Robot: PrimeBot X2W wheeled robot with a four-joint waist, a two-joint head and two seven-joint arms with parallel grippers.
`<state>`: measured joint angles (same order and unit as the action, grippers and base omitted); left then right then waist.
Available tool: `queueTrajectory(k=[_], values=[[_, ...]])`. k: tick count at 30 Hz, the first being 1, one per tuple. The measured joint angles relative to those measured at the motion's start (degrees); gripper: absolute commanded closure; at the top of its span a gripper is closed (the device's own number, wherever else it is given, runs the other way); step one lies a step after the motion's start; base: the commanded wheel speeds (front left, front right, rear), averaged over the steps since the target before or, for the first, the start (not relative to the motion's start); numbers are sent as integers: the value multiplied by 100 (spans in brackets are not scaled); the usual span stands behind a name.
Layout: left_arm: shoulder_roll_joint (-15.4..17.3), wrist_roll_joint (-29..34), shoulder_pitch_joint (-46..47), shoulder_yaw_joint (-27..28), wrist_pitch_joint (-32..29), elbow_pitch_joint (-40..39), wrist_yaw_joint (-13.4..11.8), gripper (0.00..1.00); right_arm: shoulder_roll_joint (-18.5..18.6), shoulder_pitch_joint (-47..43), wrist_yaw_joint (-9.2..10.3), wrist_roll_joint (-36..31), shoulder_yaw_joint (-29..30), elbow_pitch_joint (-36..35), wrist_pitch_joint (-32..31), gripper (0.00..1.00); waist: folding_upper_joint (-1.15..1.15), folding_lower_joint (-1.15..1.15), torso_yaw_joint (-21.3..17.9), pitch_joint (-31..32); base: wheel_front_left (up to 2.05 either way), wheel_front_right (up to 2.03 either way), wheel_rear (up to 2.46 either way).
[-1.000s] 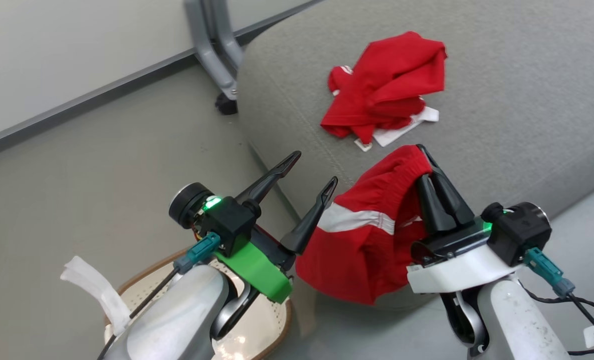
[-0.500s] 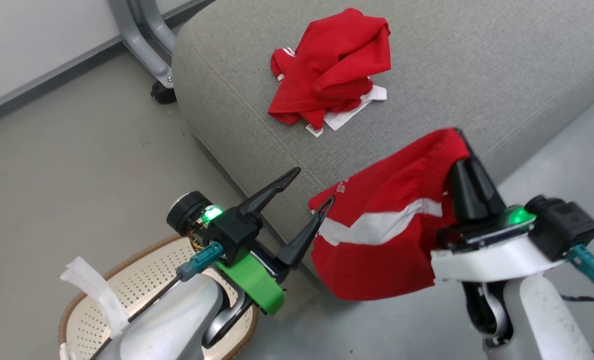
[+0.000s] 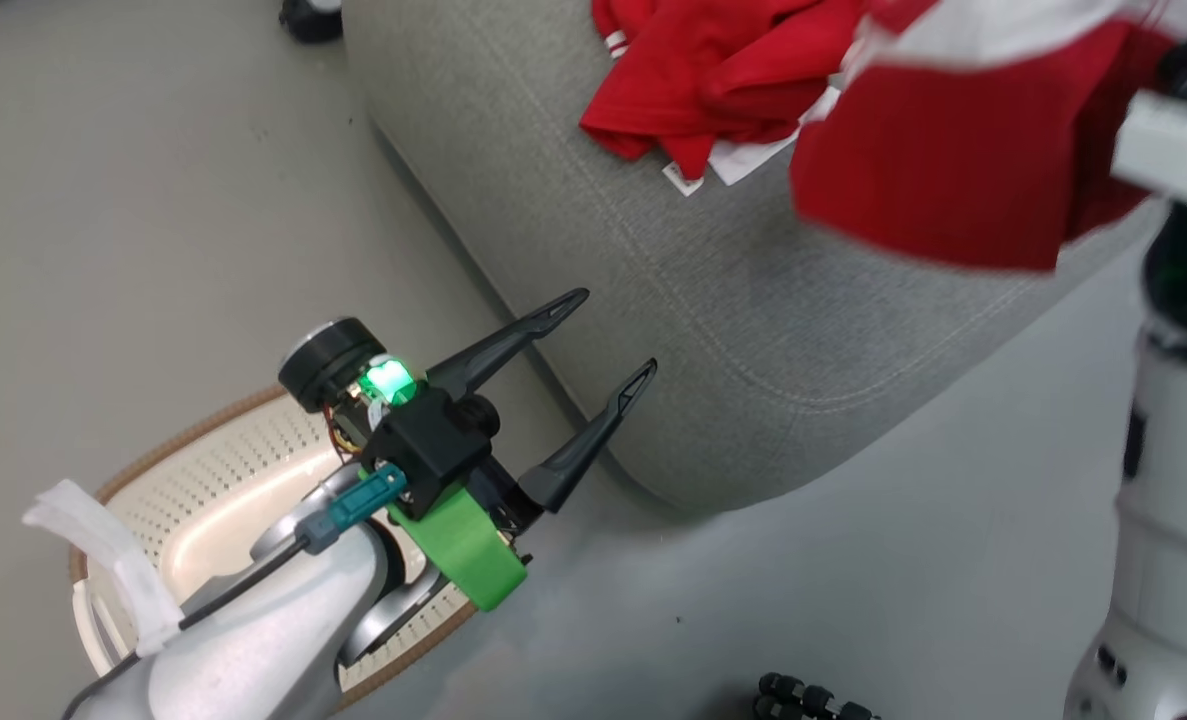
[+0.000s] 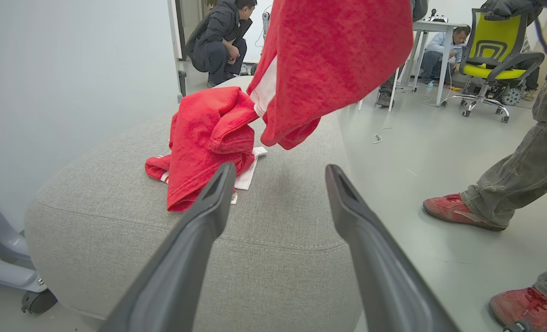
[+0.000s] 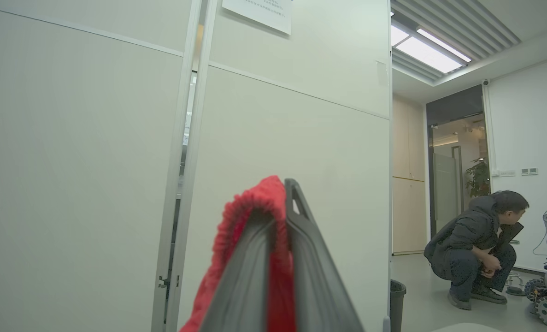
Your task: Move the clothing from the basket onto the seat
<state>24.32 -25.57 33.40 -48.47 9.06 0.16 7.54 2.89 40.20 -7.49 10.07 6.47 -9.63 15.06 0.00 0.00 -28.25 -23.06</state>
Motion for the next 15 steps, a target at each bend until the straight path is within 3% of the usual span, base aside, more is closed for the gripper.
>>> queueTrajectory(k=[9, 15], values=[[421, -9, 167, -30, -101, -559, 0, 0, 8, 1947, -1, -932, 739, 324, 1, 100, 0, 1, 326, -910, 0, 0, 0], [653, -58, 281, -10, -93, -717, 0, 0, 183, 2270, -1, -1163, 1094, 812, 2, 100, 0, 1, 538, -1458, 0, 0, 0]])
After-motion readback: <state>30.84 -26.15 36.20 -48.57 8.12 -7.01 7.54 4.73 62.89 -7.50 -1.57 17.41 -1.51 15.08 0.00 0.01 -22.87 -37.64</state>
